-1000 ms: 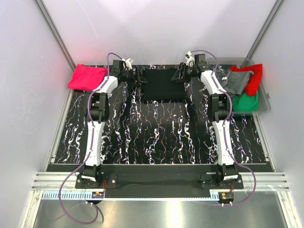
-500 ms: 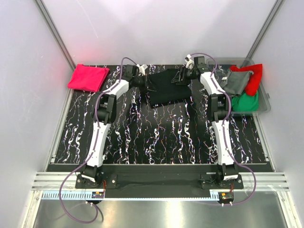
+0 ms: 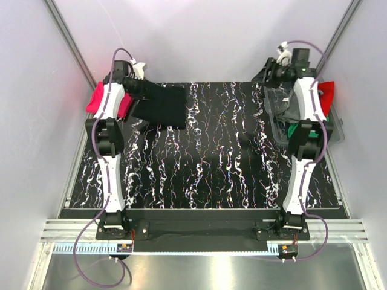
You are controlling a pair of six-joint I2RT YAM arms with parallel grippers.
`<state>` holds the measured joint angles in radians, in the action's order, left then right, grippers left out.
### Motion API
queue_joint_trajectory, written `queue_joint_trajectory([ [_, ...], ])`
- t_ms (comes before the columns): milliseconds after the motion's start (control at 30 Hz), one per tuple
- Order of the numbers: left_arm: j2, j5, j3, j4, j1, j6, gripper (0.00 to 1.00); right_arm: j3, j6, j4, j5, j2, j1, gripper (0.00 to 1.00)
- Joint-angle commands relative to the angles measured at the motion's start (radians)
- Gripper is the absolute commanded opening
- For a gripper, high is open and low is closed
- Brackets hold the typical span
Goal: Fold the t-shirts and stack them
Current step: Neatly place the folded tshirt to the corner
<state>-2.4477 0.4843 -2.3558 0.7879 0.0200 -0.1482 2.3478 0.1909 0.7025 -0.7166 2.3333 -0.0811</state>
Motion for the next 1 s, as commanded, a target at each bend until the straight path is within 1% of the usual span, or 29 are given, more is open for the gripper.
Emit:
queue_joint_trajectory([
  [0,0.072,-0.261,-0.011,0.057,-0.043,-0.223,0.0,-0.028,-0.022,0.032,-0.015,-0.091,0.018,0.58],
  [100,0.061,-0.395,-0.036,0.039,-0.042,-0.272,0.0,-0.05,-0.008,0.031,-0.027,-0.115,0.018,0.58],
  [167,0.061,-0.455,-0.046,0.027,-0.042,-0.303,0.0,-0.074,-0.008,0.026,-0.029,-0.127,0.018,0.58],
  [267,0.078,-0.507,-0.049,-0.007,-0.04,-0.336,0.0,-0.097,-0.013,0.026,-0.032,-0.14,0.017,0.58],
  [367,0.107,-0.576,-0.02,-0.064,-0.04,-0.387,0.0,-0.104,-0.008,0.023,-0.035,-0.146,0.015,0.58],
  [433,0.137,-0.601,0.027,-0.137,-0.04,-0.442,0.0,-0.107,-0.002,0.022,-0.034,-0.144,0.017,0.58],
  [533,0.156,-0.635,0.052,-0.206,-0.04,-0.493,0.0,-0.11,0.013,0.015,-0.038,-0.138,0.015,0.58],
  [667,0.165,-0.639,0.024,-0.222,-0.04,-0.495,0.0,-0.113,0.024,0.011,-0.04,-0.137,0.015,0.58],
  [833,0.191,-0.638,0.03,-0.222,-0.04,-0.495,0.0,-0.119,0.027,0.008,-0.038,-0.14,0.015,0.58],
  [967,0.19,-0.667,0.024,-0.237,-0.037,-0.517,0.0,-0.127,0.027,0.005,-0.037,-0.144,0.015,0.58],
])
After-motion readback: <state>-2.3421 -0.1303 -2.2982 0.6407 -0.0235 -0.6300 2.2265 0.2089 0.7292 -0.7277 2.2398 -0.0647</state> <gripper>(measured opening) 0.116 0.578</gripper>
